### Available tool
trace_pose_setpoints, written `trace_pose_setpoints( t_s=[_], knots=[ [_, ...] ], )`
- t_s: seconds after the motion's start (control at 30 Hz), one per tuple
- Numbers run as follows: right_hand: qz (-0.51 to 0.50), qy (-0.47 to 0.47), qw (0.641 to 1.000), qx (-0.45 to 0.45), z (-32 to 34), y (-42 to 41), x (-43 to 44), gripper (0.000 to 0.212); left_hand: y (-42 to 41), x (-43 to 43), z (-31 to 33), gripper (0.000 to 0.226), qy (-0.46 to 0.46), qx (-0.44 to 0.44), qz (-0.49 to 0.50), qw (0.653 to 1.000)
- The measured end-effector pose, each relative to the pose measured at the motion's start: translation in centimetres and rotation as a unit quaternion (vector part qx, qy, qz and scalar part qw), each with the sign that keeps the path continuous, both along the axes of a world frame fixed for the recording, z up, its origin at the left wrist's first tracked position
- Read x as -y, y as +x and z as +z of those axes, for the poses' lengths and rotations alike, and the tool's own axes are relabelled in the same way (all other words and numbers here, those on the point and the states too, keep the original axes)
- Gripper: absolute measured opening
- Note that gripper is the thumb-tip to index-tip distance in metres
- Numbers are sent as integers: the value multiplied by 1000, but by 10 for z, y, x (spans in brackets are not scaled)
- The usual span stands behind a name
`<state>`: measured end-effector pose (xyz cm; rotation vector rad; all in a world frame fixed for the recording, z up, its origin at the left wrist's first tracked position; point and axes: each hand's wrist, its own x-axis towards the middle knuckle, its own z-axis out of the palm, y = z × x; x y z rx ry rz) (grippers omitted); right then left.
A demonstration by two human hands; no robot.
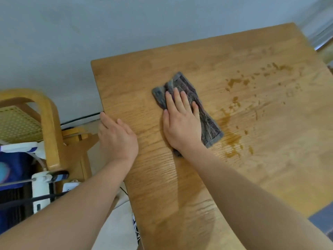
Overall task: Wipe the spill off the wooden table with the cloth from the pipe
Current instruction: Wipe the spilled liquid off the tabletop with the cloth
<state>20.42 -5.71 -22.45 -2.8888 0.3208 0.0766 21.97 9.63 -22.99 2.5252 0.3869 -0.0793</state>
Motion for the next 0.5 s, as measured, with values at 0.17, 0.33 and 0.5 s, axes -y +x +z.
trace_pose_setpoints(
  t_s=[0.17,0.33,0.5],
  knots=[
    [118,17,993,6,0,-74,-20,51,2,-1,2,53,23,-10,-13,1000],
    [90,18,996,7,0,-26,-15,53,-7,2,11,58,132,-47,-117,983],
    [32,22,999,-1,1,30,-4,53,-34,30,14,59,142,34,-309,940]
  ],
)
